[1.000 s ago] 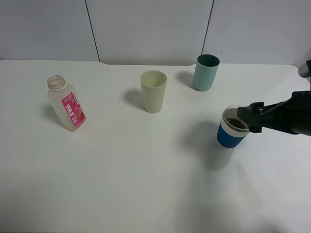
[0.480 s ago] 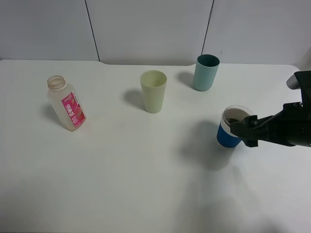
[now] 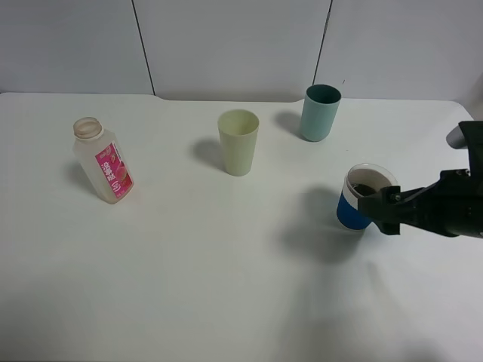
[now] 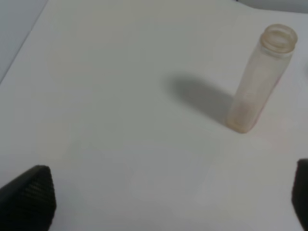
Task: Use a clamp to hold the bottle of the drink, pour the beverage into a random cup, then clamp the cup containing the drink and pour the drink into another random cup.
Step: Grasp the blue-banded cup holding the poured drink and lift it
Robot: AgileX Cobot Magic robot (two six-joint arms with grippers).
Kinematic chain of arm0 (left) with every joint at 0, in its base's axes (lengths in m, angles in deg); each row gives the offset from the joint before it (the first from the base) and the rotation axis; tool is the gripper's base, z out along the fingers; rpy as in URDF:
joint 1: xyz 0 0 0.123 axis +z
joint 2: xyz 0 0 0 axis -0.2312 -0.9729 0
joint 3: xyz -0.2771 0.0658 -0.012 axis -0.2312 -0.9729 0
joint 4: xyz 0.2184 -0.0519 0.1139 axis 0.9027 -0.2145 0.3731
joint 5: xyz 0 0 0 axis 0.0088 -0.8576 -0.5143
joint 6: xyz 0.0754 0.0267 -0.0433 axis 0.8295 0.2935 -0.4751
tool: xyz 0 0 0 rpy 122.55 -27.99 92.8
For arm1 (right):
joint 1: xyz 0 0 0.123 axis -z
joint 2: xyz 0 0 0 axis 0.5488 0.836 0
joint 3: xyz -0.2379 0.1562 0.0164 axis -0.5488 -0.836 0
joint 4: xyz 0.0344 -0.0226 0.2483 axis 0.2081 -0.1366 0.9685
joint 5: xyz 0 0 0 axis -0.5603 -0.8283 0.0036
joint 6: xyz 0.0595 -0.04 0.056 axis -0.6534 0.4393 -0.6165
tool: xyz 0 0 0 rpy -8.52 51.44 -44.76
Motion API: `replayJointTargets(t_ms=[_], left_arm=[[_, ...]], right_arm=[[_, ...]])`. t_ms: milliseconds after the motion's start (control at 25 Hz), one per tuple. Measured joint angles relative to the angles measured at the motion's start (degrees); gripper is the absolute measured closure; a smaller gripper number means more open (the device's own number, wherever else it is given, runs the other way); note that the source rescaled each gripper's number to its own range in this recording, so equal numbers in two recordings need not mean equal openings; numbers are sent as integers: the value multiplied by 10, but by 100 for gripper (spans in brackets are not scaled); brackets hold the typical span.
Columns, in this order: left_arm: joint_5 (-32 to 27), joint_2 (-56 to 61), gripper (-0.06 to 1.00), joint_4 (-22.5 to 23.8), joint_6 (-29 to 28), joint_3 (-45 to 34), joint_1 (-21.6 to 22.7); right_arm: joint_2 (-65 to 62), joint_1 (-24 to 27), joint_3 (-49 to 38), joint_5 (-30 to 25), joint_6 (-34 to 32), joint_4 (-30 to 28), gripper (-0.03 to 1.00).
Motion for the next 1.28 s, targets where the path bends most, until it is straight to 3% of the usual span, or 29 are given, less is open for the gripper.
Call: replayJointTargets(t_ms=[200, 600, 1000, 1120, 1280], left_arm=[[0, 0, -6, 0, 0, 0, 0], [0, 0, -6, 0, 0, 0, 0], [0, 0, -6, 0, 0, 0, 0], [0, 0, -6, 0, 0, 0, 0], [0, 0, -6, 0, 0, 0, 0]], right_arm=[[0, 0, -41, 65, -3, 7, 19], [0, 0, -78, 141, -151, -104, 19], [0, 0, -81, 150, -304, -299, 19], [18, 0, -81, 150, -312, -299, 19], [101, 0, -80, 176, -271, -263, 19]])
